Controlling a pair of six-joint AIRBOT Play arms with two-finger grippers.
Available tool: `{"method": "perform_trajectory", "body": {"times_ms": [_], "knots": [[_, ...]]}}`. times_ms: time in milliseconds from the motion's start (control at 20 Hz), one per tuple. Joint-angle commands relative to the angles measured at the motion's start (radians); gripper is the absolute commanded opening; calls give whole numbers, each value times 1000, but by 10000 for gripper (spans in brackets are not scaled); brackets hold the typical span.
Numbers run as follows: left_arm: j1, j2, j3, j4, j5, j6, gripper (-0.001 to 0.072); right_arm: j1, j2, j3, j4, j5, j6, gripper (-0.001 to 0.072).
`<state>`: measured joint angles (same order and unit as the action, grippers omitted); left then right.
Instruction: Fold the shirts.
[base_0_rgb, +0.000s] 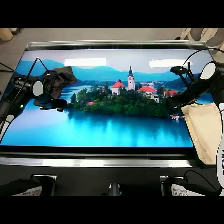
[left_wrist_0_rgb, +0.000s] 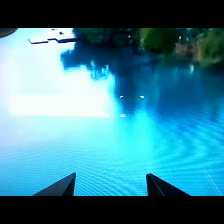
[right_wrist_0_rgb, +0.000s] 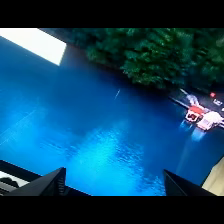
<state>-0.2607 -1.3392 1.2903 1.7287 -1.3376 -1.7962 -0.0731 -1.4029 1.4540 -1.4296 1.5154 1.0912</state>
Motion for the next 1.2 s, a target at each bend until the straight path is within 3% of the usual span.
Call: {"method": "perform_trajectory", "body": {"times_ms": [0, 750, 850, 1050, 1150], "knots": [[0, 0, 0, 0, 0, 0, 540, 1, -1, 1, 0, 0, 0, 635], [0, 0, 0, -1, 5, -9, 540, 1, -1, 1, 0, 0, 0, 635], [0, -5, -1, -19, 84, -53, 540, 1, -1, 1, 1, -29, 0, 635], [0, -21, -2, -29, 192, -57, 540, 1, -1, 1, -8, -145, -16, 636], [-1, -37, -2, -75, 222, -111, 540, 1, -1, 1, -22, -223, -15, 634]]}}
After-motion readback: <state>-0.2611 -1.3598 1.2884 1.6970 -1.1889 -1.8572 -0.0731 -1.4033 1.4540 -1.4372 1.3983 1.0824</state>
